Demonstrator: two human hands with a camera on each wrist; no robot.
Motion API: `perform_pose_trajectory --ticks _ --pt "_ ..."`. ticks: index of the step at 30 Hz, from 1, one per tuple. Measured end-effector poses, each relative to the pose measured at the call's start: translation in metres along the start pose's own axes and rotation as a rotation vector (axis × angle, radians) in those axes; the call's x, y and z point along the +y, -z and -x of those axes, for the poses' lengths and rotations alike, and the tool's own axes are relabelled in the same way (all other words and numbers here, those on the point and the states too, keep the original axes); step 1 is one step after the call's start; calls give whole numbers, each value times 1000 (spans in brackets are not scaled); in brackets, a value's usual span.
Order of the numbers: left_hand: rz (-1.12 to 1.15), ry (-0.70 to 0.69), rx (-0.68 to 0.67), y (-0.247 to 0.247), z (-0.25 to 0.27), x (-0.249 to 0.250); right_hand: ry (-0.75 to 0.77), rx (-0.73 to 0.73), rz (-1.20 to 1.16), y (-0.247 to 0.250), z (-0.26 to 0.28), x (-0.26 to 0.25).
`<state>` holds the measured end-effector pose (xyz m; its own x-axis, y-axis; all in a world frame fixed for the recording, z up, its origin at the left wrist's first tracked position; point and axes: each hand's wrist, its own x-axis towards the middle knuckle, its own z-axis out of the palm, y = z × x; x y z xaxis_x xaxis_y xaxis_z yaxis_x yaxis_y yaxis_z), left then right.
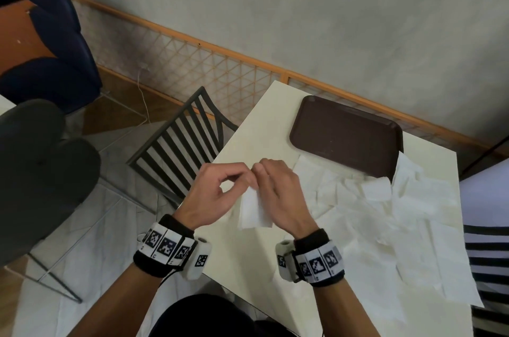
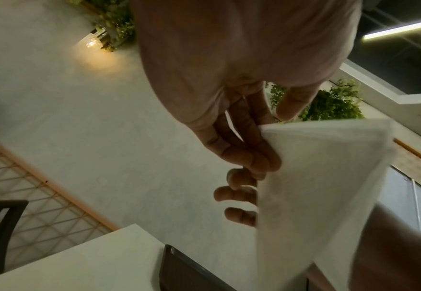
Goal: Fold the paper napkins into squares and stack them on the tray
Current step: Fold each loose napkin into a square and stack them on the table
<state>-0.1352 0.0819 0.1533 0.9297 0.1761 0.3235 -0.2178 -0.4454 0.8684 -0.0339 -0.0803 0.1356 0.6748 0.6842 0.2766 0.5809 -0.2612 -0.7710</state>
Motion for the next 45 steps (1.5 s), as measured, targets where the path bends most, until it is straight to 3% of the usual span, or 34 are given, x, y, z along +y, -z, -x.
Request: perform_pose_trajectory --ticks 2,6,10,15,20,22,29,34,38,41,43,45 --pt "-15 13 80 9 0 -2 -4 54 3 -14 -7 -1" --pt "-28 83 229 25 0 -10 -227 245 -300 -30 -19 4" --pt "9 207 256 35 1 -33 -420 205 -654 -53 -27 4" --pt "173 315 231 41 5 -46 -348 169 -548 -70 -37 7" --pt "148 361 261 44 8 -60 -418 379 -659 -79 -45 12" --pt "157 364 276 45 4 -64 -446 356 -699 -82 -44 12" --pt "-1 417 263 54 -6 -101 -321 184 -353 -94 -42 32" --pt "-359 559 -19 39 -4 -158 -440 -19 -91 -128 -46 75" --pt "-563 717 -274 20 6 -180 -525 -309 99 -142 -39 85" --pt "-672 720 -258 13 9 -168 -474 -291 171 -118 -22 85" --pt "-669 642 -176 8 15 -155 -420 -257 254 -87 -6 94" --pt "-610 558 -100 0 23 -145 -424 -340 374 -49 12 108"
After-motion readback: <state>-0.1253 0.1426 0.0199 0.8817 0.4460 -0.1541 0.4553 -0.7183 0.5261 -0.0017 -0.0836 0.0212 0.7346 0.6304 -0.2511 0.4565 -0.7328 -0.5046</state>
